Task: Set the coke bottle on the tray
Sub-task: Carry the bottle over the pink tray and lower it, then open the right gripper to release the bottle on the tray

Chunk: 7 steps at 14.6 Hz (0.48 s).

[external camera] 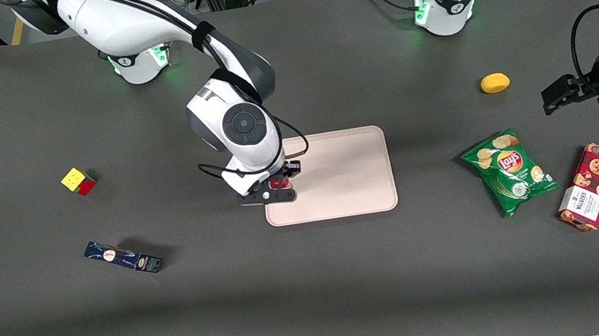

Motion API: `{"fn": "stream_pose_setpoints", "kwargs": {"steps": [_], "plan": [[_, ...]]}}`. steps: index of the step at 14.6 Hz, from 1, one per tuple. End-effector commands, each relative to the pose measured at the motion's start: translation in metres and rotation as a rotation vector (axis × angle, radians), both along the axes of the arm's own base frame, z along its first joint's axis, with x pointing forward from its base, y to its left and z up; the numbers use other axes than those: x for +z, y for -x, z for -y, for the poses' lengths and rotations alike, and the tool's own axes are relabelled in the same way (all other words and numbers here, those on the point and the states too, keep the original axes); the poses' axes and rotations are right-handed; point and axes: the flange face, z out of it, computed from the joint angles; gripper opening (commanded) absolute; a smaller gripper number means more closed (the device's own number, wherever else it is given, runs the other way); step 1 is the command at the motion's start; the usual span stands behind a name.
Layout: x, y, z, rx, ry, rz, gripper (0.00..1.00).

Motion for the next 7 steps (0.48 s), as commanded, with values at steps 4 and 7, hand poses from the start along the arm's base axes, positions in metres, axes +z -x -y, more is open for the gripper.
{"fn": "stream_pose_setpoints", "kwargs": {"steps": [4, 7], "plan": [[0.0033, -0.0002, -0.0002, -0.029, 0.004, 0.022, 0.34], [0.0032, -0.0022, 0.0023, -0.035, 0.003, 0.021, 0.9]]}}
